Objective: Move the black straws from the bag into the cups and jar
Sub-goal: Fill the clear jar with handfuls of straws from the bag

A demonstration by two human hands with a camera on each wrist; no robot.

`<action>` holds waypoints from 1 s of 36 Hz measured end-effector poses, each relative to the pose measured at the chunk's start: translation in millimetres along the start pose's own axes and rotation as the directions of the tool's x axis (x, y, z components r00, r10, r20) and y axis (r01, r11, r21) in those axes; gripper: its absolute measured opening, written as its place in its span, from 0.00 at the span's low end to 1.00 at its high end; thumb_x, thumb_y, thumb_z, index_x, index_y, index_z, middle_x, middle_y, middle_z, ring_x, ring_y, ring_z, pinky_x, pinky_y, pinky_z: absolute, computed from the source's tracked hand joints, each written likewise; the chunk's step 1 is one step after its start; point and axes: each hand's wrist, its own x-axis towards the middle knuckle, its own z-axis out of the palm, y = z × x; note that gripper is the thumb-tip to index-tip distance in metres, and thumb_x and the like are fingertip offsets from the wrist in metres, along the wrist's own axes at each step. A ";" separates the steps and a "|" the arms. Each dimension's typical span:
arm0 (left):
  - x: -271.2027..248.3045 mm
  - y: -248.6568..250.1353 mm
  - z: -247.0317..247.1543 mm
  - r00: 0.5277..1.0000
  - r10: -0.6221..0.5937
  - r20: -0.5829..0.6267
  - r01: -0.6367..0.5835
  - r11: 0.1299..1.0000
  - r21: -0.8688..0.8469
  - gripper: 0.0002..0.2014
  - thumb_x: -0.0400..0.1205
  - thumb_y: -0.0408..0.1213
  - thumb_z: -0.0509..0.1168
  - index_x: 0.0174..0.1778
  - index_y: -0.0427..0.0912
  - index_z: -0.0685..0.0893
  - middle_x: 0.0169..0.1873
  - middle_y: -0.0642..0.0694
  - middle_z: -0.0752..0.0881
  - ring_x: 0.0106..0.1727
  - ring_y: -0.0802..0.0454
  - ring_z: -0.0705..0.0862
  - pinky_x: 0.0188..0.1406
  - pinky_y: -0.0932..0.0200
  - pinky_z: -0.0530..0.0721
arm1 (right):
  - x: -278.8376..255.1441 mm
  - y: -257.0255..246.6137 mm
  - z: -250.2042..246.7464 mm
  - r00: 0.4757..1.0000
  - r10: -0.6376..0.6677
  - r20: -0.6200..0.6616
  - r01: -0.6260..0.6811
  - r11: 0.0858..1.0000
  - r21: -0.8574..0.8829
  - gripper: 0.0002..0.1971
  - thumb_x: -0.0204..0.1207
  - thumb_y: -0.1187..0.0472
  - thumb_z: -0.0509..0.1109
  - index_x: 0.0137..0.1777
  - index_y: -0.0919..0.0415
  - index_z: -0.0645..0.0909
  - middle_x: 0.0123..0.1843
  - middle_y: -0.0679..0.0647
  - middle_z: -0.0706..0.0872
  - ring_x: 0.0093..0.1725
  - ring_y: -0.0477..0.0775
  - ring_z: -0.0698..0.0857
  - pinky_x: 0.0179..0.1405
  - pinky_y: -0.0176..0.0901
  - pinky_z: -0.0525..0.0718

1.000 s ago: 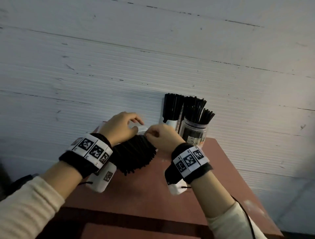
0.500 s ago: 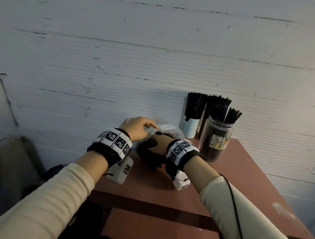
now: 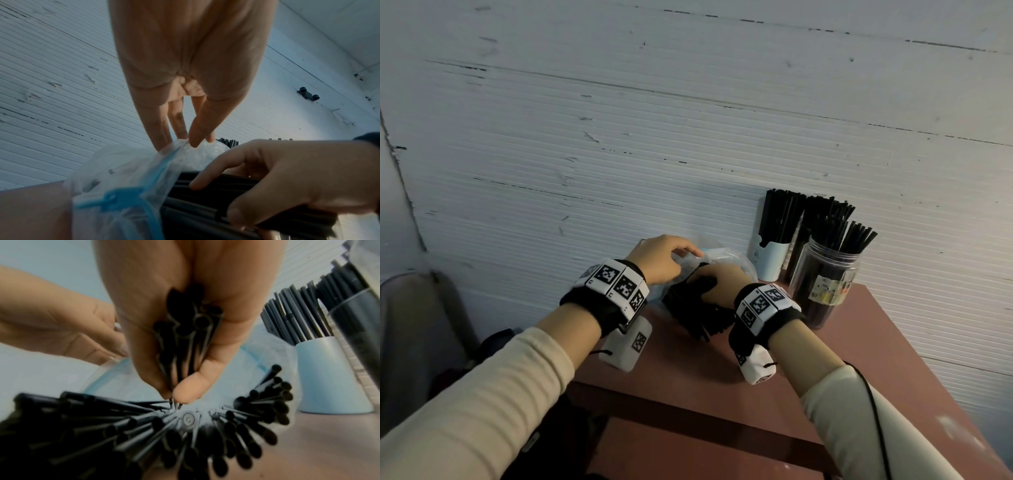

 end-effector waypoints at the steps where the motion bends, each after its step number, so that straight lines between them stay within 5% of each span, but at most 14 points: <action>1: -1.0 -0.5 0.2 1.000 -0.004 0.006 0.004 1.000 -0.010 0.28 0.74 0.25 0.62 0.56 0.66 0.86 0.62 0.56 0.85 0.64 0.57 0.81 0.64 0.52 0.81 | -1.5 2.5 0.2 1.000 -0.005 -0.008 0.005 1.000 0.014 0.21 0.81 0.61 0.64 0.74 0.48 0.76 0.71 0.49 0.80 0.69 0.53 0.78 0.65 0.43 0.77; 7: -4.4 -5.0 4.9 1.000 0.003 0.005 -0.003 1.000 0.004 0.29 0.72 0.26 0.60 0.57 0.68 0.85 0.63 0.59 0.84 0.65 0.57 0.81 0.66 0.54 0.80 | -13.8 22.7 0.8 0.998 0.012 -0.059 0.003 0.968 0.252 0.22 0.71 0.65 0.72 0.64 0.45 0.84 0.62 0.50 0.83 0.53 0.49 0.81 0.44 0.34 0.79; 11: -8.9 3.9 8.8 0.999 0.040 -0.023 -0.040 0.999 0.013 0.25 0.75 0.28 0.64 0.61 0.61 0.85 0.64 0.50 0.83 0.65 0.52 0.81 0.65 0.55 0.80 | -31.0 37.8 -6.1 1.000 0.005 -0.029 0.004 0.946 0.324 0.22 0.71 0.65 0.72 0.62 0.42 0.85 0.49 0.47 0.83 0.35 0.42 0.82 0.22 0.26 0.78; 17: -23.6 31.7 25.8 0.955 0.262 -0.138 -0.232 0.951 0.202 0.25 0.74 0.32 0.67 0.68 0.52 0.81 0.67 0.45 0.76 0.68 0.46 0.76 0.69 0.50 0.75 | -67.1 51.3 -25.9 0.999 -0.053 -0.010 0.053 0.940 0.337 0.20 0.73 0.65 0.73 0.62 0.44 0.85 0.43 0.43 0.83 0.30 0.37 0.80 0.23 0.23 0.75; 23: -22.3 65.9 57.3 0.900 0.431 0.071 -0.434 0.862 0.263 0.28 0.67 0.41 0.70 0.66 0.53 0.79 0.61 0.53 0.83 0.64 0.53 0.79 0.66 0.52 0.78 | -100.3 54.9 -39.7 0.994 -0.111 -0.027 0.113 0.944 0.310 0.20 0.71 0.63 0.75 0.60 0.42 0.85 0.50 0.46 0.87 0.36 0.40 0.86 0.33 0.28 0.83; 28: -15.5 89.1 74.7 0.868 0.497 0.009 -0.478 0.829 0.290 0.13 0.73 0.38 0.71 0.53 0.43 0.84 0.45 0.46 0.89 0.49 0.46 0.86 0.47 0.57 0.80 | -124.5 61.2 -54.4 0.990 -0.126 -0.060 0.139 0.933 0.332 0.21 0.70 0.64 0.75 0.58 0.39 0.86 0.42 0.41 0.88 0.33 0.40 0.86 0.35 0.38 0.86; 30: -14.8 97.3 75.0 0.881 0.469 -0.060 -0.448 0.869 0.209 0.10 0.75 0.39 0.69 0.52 0.45 0.86 0.42 0.47 0.89 0.46 0.47 0.87 0.42 0.58 0.80 | -134.5 67.4 -63.5 0.986 -0.103 -0.130 0.144 0.919 0.366 0.21 0.70 0.63 0.76 0.59 0.39 0.86 0.36 0.37 0.86 0.32 0.37 0.84 0.37 0.39 0.83; 32: -15.5 105.4 74.3 0.924 0.374 -0.075 -0.371 0.927 0.048 0.09 0.78 0.44 0.70 0.53 0.52 0.86 0.40 0.53 0.89 0.43 0.55 0.86 0.39 0.64 0.78 | -143.8 73.3 -75.6 0.960 -0.097 -0.262 0.190 0.914 0.358 0.19 0.72 0.58 0.77 0.61 0.40 0.85 0.44 0.35 0.87 0.43 0.33 0.85 0.48 0.36 0.80; 36: -15.7 119.9 79.4 0.968 0.228 -0.106 -0.249 0.931 -0.267 0.07 0.78 0.49 0.72 0.39 0.52 0.84 0.29 0.56 0.84 0.34 0.58 0.84 0.40 0.59 0.80 | -154.1 79.0 -95.1 0.823 -0.027 -0.567 0.290 0.879 0.379 0.15 0.74 0.50 0.75 0.62 0.42 0.85 0.56 0.39 0.86 0.55 0.37 0.84 0.58 0.36 0.81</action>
